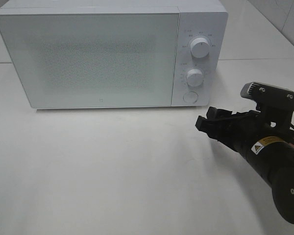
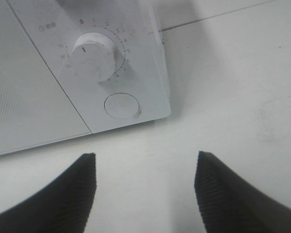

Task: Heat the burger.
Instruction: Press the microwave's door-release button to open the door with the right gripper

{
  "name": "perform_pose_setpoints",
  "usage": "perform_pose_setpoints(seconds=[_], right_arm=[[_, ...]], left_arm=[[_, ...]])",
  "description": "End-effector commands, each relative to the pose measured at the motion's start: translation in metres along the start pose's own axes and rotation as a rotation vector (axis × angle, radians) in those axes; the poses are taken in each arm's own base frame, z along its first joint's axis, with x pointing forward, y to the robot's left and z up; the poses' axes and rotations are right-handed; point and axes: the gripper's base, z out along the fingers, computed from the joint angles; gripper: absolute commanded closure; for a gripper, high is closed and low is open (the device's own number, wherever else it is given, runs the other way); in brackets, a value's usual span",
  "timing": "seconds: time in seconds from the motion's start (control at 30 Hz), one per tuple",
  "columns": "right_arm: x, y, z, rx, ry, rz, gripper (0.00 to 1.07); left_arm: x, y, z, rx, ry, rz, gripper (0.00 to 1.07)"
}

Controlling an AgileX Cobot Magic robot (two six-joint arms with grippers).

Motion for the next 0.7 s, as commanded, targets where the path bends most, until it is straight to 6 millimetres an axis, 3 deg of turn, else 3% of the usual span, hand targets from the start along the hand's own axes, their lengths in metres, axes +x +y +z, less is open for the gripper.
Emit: perform_pose_setpoints(seconds=[0.03, 0.37, 0.53, 0.6, 0.7], right_arm=[[-0.0085, 0.0035, -0.0005, -0.034, -0.088, 0.114, 0.55], [-0.0045, 0.0041, -0.0003, -0.052, -0.028, 0.804, 0.86], [-0.0043, 0.0049, -0.0003, -0.062, -0.018, 0.970, 0.91], [-0.0043, 0.0048, -0.0003, -0.063, -0.015, 1.097, 0.98], [-0.0043, 0.0048, -0.0003, -0.064, -0.013, 1.147, 1.07]], left_arm=[[0.0007, -0.0005, -0.0028, 0.004, -0.035, 0.000, 0.07], [0.0007, -0.0005, -0.0028, 0.004, -0.035, 0.000, 0.07], [0.0007, -0.0005, -0.0028, 0.004, -0.035, 0.000, 0.07], [0.0007, -0.0005, -0.0028, 0.004, -0.035, 0.000, 0.07], [0.0007, -0.0005, -0.0028, 0.004, -0.035, 0.000, 0.07]])
